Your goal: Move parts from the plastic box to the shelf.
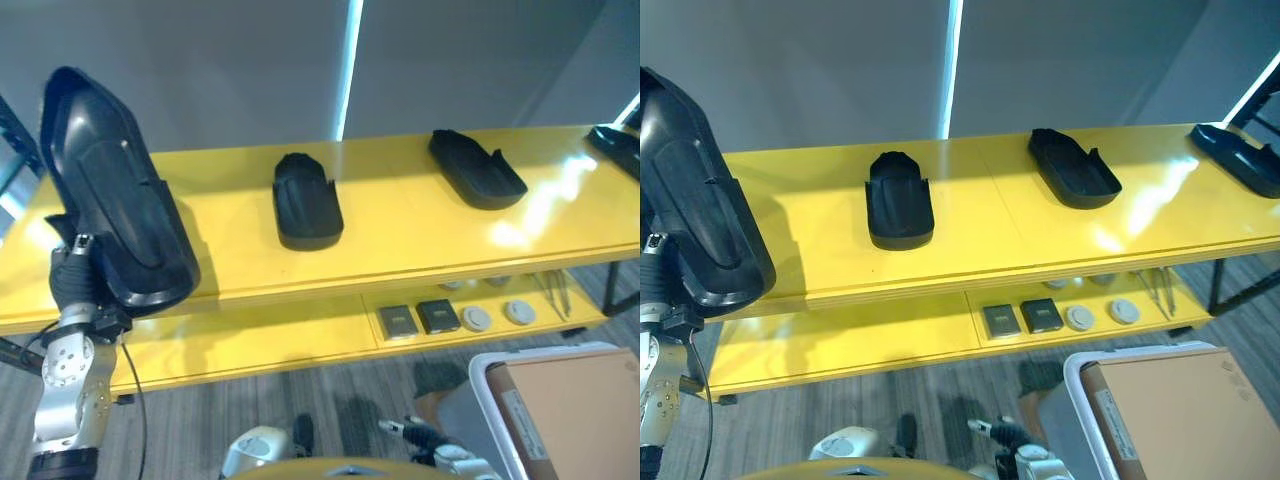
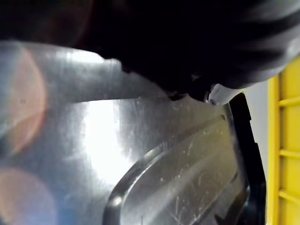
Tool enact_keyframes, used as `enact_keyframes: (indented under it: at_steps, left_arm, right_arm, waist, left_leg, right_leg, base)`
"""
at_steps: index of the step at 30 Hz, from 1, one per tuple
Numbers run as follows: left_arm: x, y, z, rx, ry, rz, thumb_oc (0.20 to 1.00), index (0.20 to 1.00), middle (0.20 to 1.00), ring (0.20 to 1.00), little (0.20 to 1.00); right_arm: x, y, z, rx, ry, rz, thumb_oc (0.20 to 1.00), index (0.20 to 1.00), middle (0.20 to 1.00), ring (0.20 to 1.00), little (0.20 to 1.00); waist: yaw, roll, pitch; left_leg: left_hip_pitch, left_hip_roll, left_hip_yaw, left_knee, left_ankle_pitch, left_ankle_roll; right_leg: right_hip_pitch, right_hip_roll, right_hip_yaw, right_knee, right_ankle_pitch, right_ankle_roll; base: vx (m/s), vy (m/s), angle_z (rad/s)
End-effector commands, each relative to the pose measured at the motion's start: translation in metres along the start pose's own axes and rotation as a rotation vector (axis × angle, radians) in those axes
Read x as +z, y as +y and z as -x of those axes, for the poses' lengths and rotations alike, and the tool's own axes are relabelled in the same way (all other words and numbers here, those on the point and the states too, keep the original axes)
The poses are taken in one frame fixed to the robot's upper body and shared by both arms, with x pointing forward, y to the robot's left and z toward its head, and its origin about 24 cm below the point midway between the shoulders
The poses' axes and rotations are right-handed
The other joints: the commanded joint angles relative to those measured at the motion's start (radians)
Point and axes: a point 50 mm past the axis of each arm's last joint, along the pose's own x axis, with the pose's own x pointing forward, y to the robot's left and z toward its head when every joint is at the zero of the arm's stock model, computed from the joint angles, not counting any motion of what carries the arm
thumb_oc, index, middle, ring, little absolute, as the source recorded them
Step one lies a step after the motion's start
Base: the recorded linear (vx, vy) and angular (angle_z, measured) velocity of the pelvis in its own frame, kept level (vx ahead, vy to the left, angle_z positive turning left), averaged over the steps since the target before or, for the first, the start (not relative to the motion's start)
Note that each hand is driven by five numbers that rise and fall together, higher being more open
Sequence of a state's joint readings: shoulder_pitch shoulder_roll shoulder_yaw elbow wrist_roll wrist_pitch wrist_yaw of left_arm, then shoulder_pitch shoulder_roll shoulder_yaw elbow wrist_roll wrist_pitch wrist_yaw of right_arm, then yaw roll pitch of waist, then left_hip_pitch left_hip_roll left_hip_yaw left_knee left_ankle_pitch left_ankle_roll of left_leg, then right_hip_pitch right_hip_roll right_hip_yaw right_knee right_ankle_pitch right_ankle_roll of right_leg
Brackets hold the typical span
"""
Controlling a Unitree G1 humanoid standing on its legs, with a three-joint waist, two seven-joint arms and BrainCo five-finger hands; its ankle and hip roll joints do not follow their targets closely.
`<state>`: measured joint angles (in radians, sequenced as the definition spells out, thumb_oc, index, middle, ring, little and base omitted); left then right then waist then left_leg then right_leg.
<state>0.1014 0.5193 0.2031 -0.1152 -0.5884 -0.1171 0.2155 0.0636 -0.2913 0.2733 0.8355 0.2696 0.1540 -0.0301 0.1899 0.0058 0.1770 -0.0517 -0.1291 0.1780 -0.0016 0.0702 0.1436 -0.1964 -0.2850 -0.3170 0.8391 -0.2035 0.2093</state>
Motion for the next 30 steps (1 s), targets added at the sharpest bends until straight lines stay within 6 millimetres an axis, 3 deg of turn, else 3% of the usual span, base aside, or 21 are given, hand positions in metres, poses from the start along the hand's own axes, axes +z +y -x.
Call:
enact_keyframes:
  at_steps: [1,3,5,10,13,18,20,21,22,24,26,27,30]
  left_arm:
    - [0.039,-0.014,-0.013,-0.021,-0.215,0.073,0.200,0.200,0.200,0.200,0.200]
    - [0.040,-0.022,-0.012,-0.037,-0.214,0.077,0.200,0.200,0.200,0.200,0.200]
    - [0.040,-0.023,-0.011,-0.043,-0.211,0.079,0.200,0.200,0.200,0.200,0.200]
    - [0.037,-0.031,-0.009,-0.058,-0.178,0.090,0.200,0.200,0.200,0.200,0.200]
    - [0.033,-0.037,-0.008,-0.051,-0.153,0.071,0.200,0.200,0.200,0.200,0.200]
    - [0.030,-0.034,-0.011,-0.010,-0.142,0.052,0.200,0.200,0.200,0.200,0.200]
    - [0.030,-0.036,-0.012,-0.009,-0.142,0.058,0.200,0.200,0.200,0.200,0.200]
    - [0.029,-0.037,-0.013,-0.010,-0.139,0.065,0.200,0.200,0.200,0.200,0.200]
    - [0.028,-0.037,-0.013,-0.012,-0.135,0.073,0.200,0.200,0.200,0.200,0.200]
    - [0.027,-0.037,-0.013,-0.007,-0.137,0.068,0.200,0.200,0.200,0.200,0.200]
    - [0.025,-0.038,-0.013,-0.008,-0.141,0.070,0.200,0.200,0.200,0.200,0.200]
    - [0.026,-0.038,-0.011,-0.011,-0.150,0.072,0.200,0.200,0.200,0.200,0.200]
    - [0.025,-0.040,-0.010,-0.027,-0.148,0.077,0.200,0.200,0.200,0.200,0.200]
  right_arm:
    - [-0.006,-0.008,-0.001,0.008,0.022,0.009,1.000,1.000,1.000,1.000,1.000]
    - [-0.009,-0.010,0.000,0.008,0.027,-0.006,1.000,1.000,1.000,1.000,1.000]
    - [-0.010,-0.009,0.000,0.010,0.035,-0.008,1.000,1.000,1.000,1.000,1.000]
    - [-0.021,-0.015,0.002,0.014,0.074,-0.010,1.000,1.000,1.000,1.000,1.000]
    - [-0.022,-0.018,0.003,0.001,0.087,-0.030,1.000,1.000,1.000,1.000,1.000]
    - [-0.034,-0.021,0.004,-0.014,0.145,-0.017,1.000,1.000,1.000,1.000,1.000]
    - [-0.040,-0.025,0.005,-0.029,0.164,-0.026,1.000,1.000,1.000,1.000,1.000]
    - [-0.043,-0.026,0.006,-0.042,0.175,-0.024,1.000,1.000,1.000,1.000,1.000]
    - [-0.047,-0.029,0.007,-0.058,0.191,-0.023,1.000,1.000,1.000,1.000,1.000]
    - [-0.052,-0.032,0.008,-0.065,0.208,-0.022,1.000,1.000,1.000,1.000,1.000]
    - [-0.056,-0.036,0.009,-0.069,0.223,0.009,1.000,1.000,1.000,1.000,1.000]
    - [-0.059,-0.039,0.011,-0.087,0.226,0.020,1.000,1.000,1.000,1.000,1.000]
    - [-0.062,-0.045,0.014,-0.111,0.234,-0.016,1.000,1.000,1.000,1.000,1.000]
  waist:
    - [-0.028,0.026,-0.003]
    - [-0.056,-0.002,0.008]
    - [-0.069,-0.012,0.008]
    - [-0.073,-0.033,-0.021]
    - [-0.070,-0.041,-0.047]
    - [-0.081,-0.050,-0.059]
    - [-0.080,-0.051,-0.048]
    - [-0.084,-0.047,-0.043]
    - [-0.092,-0.040,-0.041]
    - [-0.104,-0.024,-0.045]
    - [-0.112,-0.011,-0.045]
    - [-0.115,0.008,-0.045]
    - [-0.123,0.026,-0.036]
  left_leg:
    - [0.070,0.041,0.007,0.020,-0.123,-0.083]
    - [0.092,0.030,-0.024,0.023,-0.144,-0.094]
    - [0.103,0.028,-0.036,0.025,-0.162,-0.092]
    - [0.126,0.052,-0.043,0.030,-0.167,-0.113]
    - [0.126,0.076,-0.014,0.040,-0.164,-0.133]
    - [0.086,0.106,0.048,0.140,-0.185,-0.159]
    - [0.017,0.142,0.058,0.263,-0.160,-0.187]
    - [-0.010,0.182,0.066,0.298,-0.134,-0.204]
    - [-0.016,0.227,0.080,0.290,-0.107,-0.217]
    - [0.006,0.279,0.079,0.241,-0.102,-0.236]
    - [0.040,0.320,0.098,0.115,-0.040,-0.246]
    - [0.046,0.380,0.090,0.028,0.056,-0.283]
    - [0.031,0.451,0.089,0.000,0.158,-0.313]
  right_leg:
    - [0.032,0.084,-0.012,-0.373,0.239,-0.011]
    - [0.027,0.104,0.047,-0.582,0.323,0.007]
    - [0.014,0.105,0.073,-0.619,0.359,0.017]
    - [0.082,0.125,0.049,-0.722,0.317,-0.007]
    - [0.152,0.146,0.023,-0.789,0.283,-0.038]
    - [0.188,0.152,0.003,-0.814,0.258,-0.061]
    - [0.208,0.152,0.002,-0.820,0.249,-0.079]
    - [0.213,0.155,-0.001,-0.822,0.244,-0.087]
    - [0.214,0.151,-0.005,-0.821,0.238,-0.091]
    - [0.221,0.154,-0.001,-0.822,0.222,-0.085]
    - [0.223,0.147,-0.009,-0.827,0.230,-0.087]
    - [0.232,0.143,-0.008,-0.832,0.225,-0.083]
    - [0.242,0.130,-0.017,-0.815,0.208,-0.084]
  base:
    - [0.14,-0.126,0.13]
    - [0.20,-0.164,0.76]
    - [0.17,-0.096,1.11]
    - [0.26,-0.120,0.46]
    - [0.26,-0.109,0.33]
    - [0.12,-0.068,-0.01]
    - [0.05,-0.064,0.12]
    - [0.01,0.048,0.14]
    - [0.02,0.096,0.13]
    - [0.06,0.178,0.03]
    - [0.02,0.294,0.23]
    - [0.03,0.363,0.26]
    - [0.01,0.316,0.10]
